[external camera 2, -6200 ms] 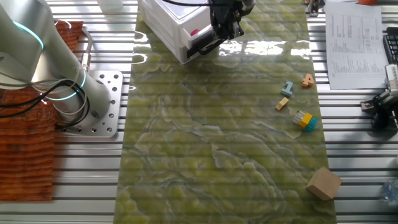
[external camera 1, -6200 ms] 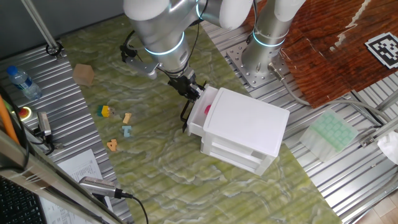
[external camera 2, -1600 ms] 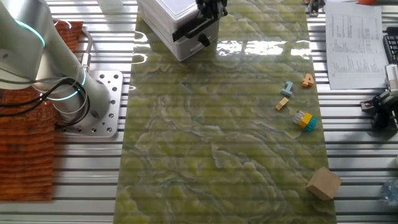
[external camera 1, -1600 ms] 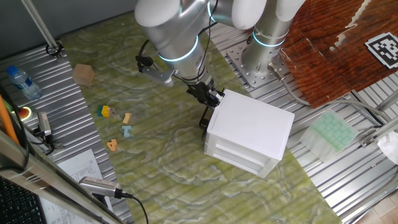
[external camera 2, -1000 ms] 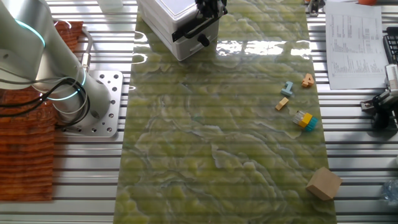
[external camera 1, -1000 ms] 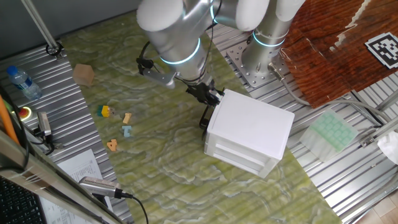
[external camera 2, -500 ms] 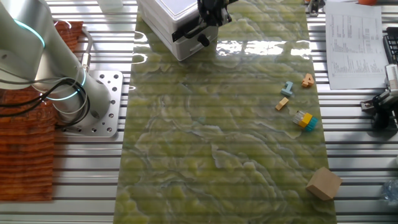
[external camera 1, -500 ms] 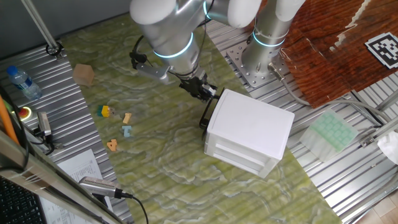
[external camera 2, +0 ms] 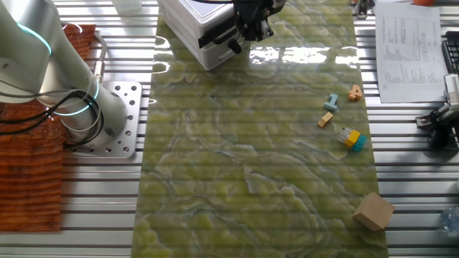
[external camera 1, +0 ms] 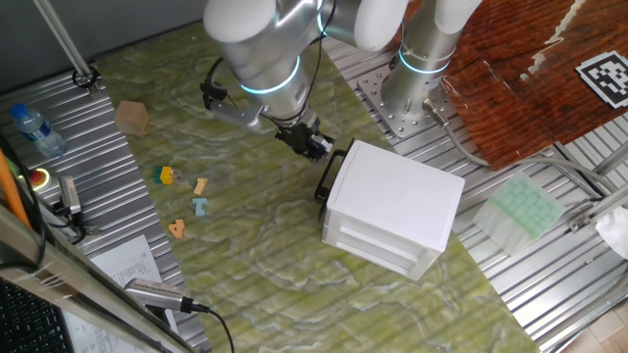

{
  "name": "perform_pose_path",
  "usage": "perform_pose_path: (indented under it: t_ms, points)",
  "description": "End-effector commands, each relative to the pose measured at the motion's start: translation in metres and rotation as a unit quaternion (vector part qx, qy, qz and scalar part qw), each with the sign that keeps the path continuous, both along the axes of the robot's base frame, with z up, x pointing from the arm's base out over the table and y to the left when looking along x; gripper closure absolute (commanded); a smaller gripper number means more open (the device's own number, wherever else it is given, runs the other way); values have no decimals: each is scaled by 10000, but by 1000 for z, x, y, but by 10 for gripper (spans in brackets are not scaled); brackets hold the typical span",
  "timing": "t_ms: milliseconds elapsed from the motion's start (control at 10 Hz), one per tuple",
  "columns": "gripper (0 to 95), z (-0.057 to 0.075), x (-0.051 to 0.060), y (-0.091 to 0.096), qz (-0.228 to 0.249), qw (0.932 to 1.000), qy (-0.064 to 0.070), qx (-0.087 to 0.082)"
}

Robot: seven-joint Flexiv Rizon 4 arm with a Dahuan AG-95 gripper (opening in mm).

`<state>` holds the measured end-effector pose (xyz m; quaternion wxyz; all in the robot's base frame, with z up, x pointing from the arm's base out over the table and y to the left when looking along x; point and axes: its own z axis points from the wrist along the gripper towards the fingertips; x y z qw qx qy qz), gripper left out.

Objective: Put things in the drawer

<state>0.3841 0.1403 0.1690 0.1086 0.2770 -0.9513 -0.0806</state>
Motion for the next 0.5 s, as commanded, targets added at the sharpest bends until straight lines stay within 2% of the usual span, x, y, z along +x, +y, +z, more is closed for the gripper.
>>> perform_pose_path:
  t_ms: [100,200,400,500]
  points:
    - [950,-5,4,10,-132,9998,39,150]
    - [950,-7,5,19,-266,9994,31,224]
    - [950,-9,5,24,-266,9995,33,170]
    - [950,-10,5,28,-240,9995,36,212]
